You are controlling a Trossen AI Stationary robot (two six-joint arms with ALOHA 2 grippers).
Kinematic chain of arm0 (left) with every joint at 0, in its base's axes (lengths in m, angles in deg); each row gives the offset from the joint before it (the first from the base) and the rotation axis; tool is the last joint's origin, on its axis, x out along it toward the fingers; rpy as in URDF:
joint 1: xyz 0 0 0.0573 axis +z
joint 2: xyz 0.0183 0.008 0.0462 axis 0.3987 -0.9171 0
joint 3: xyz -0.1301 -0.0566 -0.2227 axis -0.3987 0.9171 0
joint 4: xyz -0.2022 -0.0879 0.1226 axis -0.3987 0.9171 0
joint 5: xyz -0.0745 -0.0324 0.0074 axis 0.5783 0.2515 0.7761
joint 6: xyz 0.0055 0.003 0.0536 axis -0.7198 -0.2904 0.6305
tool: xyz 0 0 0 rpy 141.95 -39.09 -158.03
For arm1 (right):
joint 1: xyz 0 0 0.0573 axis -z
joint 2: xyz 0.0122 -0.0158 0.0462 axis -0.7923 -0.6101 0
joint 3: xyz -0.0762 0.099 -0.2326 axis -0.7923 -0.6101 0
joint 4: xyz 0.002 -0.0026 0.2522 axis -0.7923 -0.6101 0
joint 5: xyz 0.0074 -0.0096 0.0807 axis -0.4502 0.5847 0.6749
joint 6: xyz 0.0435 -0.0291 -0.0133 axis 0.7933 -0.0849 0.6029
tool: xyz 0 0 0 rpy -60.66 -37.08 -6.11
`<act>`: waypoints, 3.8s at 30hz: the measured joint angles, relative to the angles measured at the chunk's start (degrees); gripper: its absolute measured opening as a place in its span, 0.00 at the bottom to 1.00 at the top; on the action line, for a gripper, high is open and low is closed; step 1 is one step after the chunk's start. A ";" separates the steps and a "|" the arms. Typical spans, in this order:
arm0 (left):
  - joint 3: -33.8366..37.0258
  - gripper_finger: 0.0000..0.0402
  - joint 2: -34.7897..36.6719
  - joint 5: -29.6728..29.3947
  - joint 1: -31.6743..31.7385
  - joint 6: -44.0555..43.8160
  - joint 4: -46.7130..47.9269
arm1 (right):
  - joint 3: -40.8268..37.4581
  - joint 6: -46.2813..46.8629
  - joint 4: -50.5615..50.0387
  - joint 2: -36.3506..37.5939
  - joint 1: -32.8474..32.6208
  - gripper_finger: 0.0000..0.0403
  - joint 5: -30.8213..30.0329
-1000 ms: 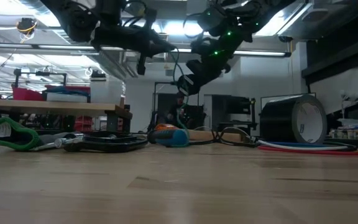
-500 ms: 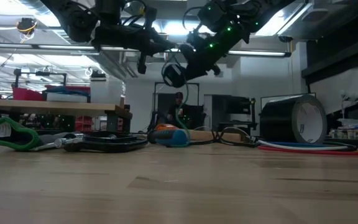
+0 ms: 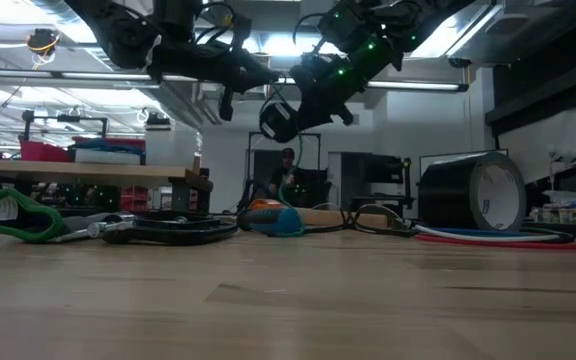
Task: Coil cords
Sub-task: Coil the green wire onto the spool
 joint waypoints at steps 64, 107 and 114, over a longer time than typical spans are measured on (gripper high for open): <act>-1.92 0.00 0.00 -1.39 -1.39 2.91 4.94 | 0.04 6.33 8.87 -2.76 -1.14 0.00 5.91; -3.17 0.00 0.08 0.08 -3.26 4.76 11.89 | 1.92 8.74 16.27 -6.88 4.85 0.00 7.52; -3.15 0.00 0.04 0.32 -3.35 4.76 18.77 | 1.92 11.82 18.68 -6.54 7.71 0.00 12.50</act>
